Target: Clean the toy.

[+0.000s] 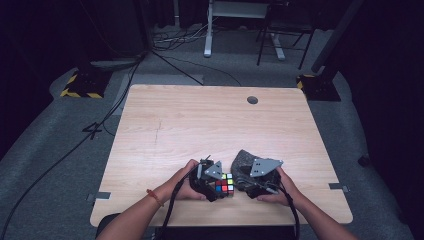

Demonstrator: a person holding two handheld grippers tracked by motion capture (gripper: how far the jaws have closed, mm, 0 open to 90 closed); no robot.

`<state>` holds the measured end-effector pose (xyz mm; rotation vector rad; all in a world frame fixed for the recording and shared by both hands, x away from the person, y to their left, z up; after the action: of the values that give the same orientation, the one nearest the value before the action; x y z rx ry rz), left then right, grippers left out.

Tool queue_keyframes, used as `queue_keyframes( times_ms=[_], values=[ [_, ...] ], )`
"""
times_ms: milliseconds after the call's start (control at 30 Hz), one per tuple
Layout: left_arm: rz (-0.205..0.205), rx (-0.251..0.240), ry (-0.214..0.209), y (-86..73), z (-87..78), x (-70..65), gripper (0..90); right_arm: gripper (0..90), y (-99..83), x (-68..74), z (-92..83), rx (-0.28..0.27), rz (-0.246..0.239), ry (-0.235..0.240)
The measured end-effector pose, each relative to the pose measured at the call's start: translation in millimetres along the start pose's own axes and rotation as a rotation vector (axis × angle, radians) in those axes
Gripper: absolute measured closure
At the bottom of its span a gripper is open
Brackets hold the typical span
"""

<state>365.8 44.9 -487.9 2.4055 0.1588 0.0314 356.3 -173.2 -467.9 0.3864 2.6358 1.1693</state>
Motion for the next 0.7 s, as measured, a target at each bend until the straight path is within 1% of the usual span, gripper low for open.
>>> queue_keyframes(
  times_ms=[67,100,233,267,300,367,400,467,500,567,667,700],
  values=[
    [0.004,0.009,0.005,-0.8,0.2,-0.4,29.3,34.7,2.4,1.2,2.7,-0.001,-0.006,0.009],
    [0.006,0.009,0.010,-1.0,0.5,-0.4,28.9,34.6,3.3,1.5,4.1,0.000,-0.015,0.009],
    [0.006,0.008,0.030,-2.0,-0.6,-1.1,30.0,34.6,4.2,1.5,6.7,0.012,-0.012,-0.002],
    [0.000,0.007,0.027,-2.7,-1.2,-1.2,30.8,34.6,3.9,0.9,7.2,0.019,-0.015,-0.007],
    [0.003,0.005,0.027,-2.9,-1.6,-0.8,31.4,34.6,3.8,0.6,7.6,0.024,-0.015,-0.009],
    [-0.003,0.005,0.027,-3.4,-2.2,-0.6,31.4,34.5,5.2,0.5,8.0,0.025,-0.024,-0.012],
    [-0.008,0.002,0.025,-3.7,-2.2,-0.4,31.2,34.6,6.1,0.9,8.2,0.028,-0.022,-0.012],
    [-0.012,0.001,0.024,-3.6,-1.9,-0.1,30.6,34.8,6.5,1.2,8.3,0.020,-0.025,-0.011],
    [-0.012,-0.001,0.021,-3.4,-1.5,0.3,30.1,35.5,6.1,1.5,8.2,0.013,-0.020,-0.004],
    [-0.016,-0.001,0.010,-2.8,-0.5,2.4,29.6,35.9,5.0,1.5,8.1,0.012,-0.022,-0.004],
    [-0.044,-0.010,-0.002,-2.3,1.9,5.9,29.3,38.1,2.4,0.7,8.8,0.015,-0.019,-0.016],
    [-0.056,-0.012,-0.003,-2.1,2.5,6.6,27.5,37.9,1.3,0.3,9.5,0.018,-0.011,-0.013]
  ],
)
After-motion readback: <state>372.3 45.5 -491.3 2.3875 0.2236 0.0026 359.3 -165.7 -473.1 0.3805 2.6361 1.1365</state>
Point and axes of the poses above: each handheld gripper's, and its own axes: z roughly forward along the jaws, y roughly out of its top, x roughly to its left, the point moved 1 cm from there along z, roughly forward along the jaws
